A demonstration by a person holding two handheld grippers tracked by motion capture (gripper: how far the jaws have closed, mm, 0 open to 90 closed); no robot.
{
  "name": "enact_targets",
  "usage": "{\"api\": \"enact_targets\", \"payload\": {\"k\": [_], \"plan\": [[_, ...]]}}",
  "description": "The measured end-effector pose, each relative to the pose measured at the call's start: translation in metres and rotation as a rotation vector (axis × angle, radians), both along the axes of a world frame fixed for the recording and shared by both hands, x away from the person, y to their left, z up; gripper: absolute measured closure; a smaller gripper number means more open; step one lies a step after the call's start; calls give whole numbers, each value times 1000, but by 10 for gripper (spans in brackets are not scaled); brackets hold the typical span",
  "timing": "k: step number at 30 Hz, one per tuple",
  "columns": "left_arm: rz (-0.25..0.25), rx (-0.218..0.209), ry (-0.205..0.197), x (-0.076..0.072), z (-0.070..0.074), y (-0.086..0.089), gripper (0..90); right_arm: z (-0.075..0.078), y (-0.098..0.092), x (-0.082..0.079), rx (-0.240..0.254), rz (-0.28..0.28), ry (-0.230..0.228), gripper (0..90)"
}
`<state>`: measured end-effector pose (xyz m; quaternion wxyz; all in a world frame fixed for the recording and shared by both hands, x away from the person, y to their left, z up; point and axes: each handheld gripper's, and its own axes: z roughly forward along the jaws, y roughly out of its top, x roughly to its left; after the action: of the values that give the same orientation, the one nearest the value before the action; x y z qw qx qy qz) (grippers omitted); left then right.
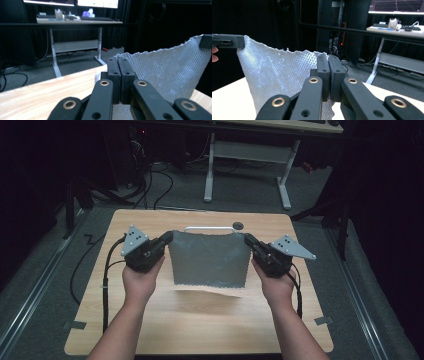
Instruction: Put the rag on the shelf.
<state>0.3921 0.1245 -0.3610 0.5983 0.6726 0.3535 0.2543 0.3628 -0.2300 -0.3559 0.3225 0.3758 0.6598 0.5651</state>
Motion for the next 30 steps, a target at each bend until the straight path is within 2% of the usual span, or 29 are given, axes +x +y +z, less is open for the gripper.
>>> {"api": "enact_targets", "payload": {"k": [7,12,18,21,25,30], "plan": [[8,8,-36,5,16,3,900,16,2,6,6,-2,-26,892],[10,15,-42,9,19,3,900,19,3,10,-1,-5,-26,893],[9,28,-46,25,13,-2,900,18,2,20,0,-23,-22,893],[17,35,-41,38,11,-4,900,16,2,34,2,-36,3,894],[29,41,-48,48,12,-5,900,15,1,46,16,-37,16,894],[47,44,-57,68,13,-8,900,14,1,63,33,-42,18,893]]}}
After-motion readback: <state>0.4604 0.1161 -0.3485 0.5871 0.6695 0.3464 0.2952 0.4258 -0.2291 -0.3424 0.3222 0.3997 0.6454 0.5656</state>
